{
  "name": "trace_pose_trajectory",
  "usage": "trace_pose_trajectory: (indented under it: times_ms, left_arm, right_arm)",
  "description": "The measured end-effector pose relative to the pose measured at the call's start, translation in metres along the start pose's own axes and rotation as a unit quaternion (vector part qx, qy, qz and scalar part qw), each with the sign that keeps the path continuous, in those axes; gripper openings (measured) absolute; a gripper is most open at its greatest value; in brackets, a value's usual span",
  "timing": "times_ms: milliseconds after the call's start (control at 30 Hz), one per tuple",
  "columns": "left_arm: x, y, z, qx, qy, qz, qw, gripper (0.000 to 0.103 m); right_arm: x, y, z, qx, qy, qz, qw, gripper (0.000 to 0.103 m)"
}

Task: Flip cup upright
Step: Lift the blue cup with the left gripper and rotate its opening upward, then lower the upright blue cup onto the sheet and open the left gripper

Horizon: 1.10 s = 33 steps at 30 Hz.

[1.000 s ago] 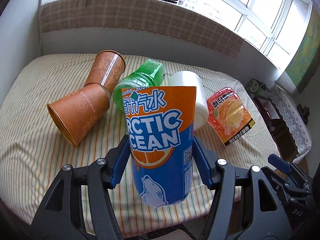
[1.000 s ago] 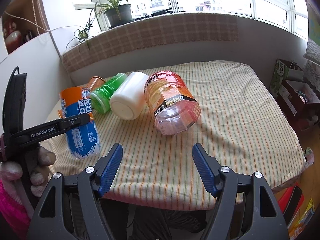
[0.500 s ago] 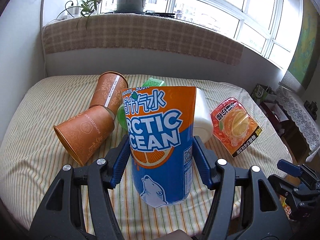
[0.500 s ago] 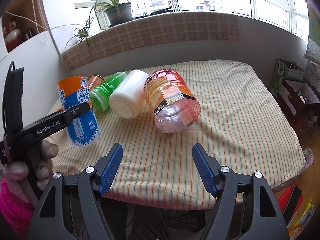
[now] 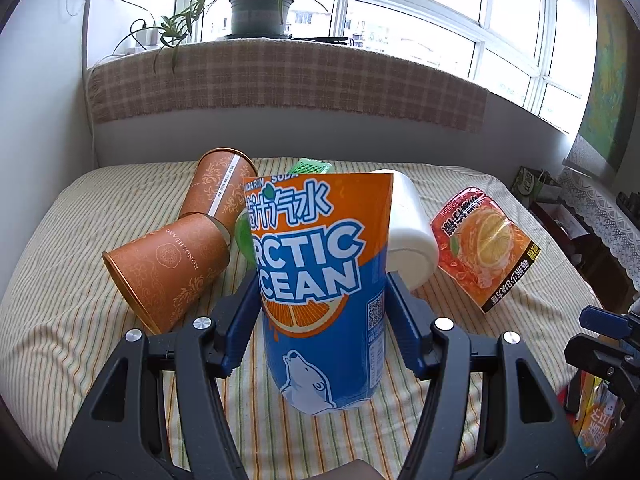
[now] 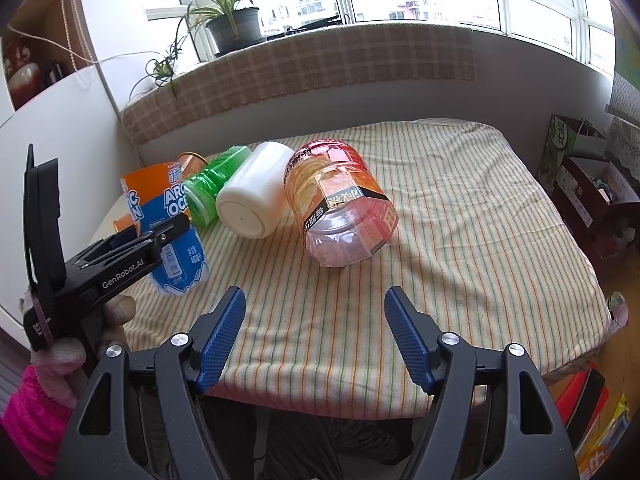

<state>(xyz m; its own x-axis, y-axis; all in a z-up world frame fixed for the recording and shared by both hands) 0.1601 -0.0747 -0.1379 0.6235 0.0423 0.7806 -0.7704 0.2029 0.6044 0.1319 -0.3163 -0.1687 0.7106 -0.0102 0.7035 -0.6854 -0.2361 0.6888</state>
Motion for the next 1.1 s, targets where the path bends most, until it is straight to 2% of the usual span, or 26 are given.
trace_pose_trajectory:
  times_ms: [800, 933, 1000, 1100]
  left_arm:
    - [-0.019, 0.019, 0.005, -0.028, -0.012, -0.017, 0.9994, 0.063]
    - [-0.023, 0.019, 0.01, -0.038, -0.014, -0.031, 0.9987, 0.069]
    - [-0.024, 0.019, 0.009, -0.035, -0.014, -0.032, 0.9988, 0.077]
    - [-0.026, 0.019, 0.008, -0.036, -0.01, -0.037, 0.9986, 0.078]
  right_arm:
    - [-0.001, 0.007, -0.016, 0.012, 0.007, 0.003, 1.0, 0.072]
    - [-0.002, 0.007, -0.016, 0.011, 0.007, 0.004, 1.0, 0.072]
    - [-0.003, 0.008, -0.016, 0.012, 0.005, 0.004, 1.0, 0.072]
    - [-0.003, 0.008, -0.016, 0.011, 0.005, 0.005, 1.0, 0.072]
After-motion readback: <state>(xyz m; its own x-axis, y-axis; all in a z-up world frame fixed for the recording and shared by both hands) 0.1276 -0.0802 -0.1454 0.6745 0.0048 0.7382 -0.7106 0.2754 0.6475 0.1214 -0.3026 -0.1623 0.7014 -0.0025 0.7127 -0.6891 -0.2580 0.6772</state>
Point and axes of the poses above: each gripper's, at about its wrist camera, not at the fingertips, and y roughly against the way its jaws point, z to its right, x to its top, the point moved 10 cm from there along -y, roughly the way its jaws point, and after that the axes turned 3 degrees about y, right-handed, at the moved point
